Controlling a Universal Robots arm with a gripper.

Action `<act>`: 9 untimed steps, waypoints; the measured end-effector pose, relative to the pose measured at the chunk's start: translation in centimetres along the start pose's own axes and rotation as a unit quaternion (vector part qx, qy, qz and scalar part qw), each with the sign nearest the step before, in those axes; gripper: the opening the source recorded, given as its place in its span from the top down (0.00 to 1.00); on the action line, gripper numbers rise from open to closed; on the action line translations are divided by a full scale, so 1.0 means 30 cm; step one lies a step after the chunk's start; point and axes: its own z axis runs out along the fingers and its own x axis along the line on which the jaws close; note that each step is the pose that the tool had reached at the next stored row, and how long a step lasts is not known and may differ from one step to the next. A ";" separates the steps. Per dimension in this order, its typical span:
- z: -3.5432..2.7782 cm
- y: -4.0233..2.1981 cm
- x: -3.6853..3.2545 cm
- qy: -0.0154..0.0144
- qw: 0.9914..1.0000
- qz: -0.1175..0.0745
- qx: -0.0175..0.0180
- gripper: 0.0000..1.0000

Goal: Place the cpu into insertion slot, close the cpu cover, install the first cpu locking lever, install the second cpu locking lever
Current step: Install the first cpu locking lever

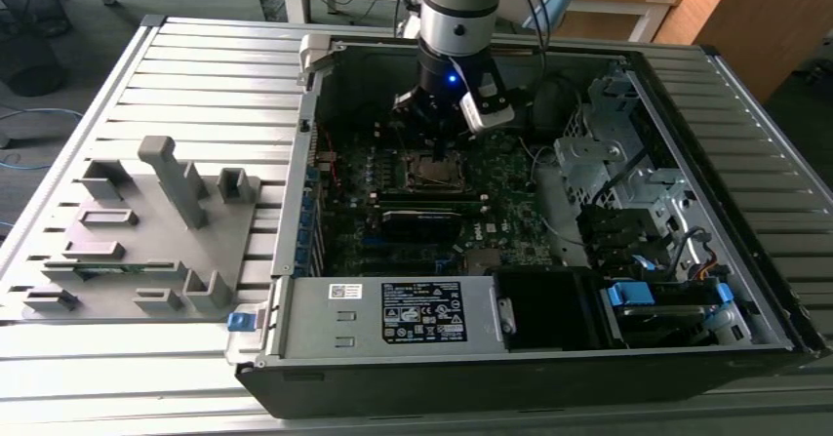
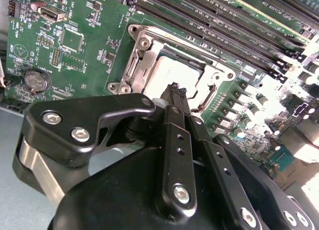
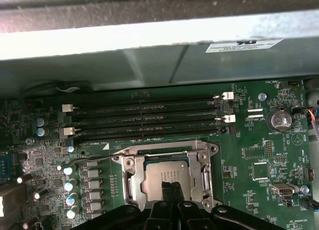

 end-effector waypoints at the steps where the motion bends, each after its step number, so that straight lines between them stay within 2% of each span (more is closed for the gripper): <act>1: -0.001 0.000 0.000 0.000 1.000 0.000 0.000 0.90; 9: -0.017 0.000 0.000 0.000 1.000 0.000 0.000 0.90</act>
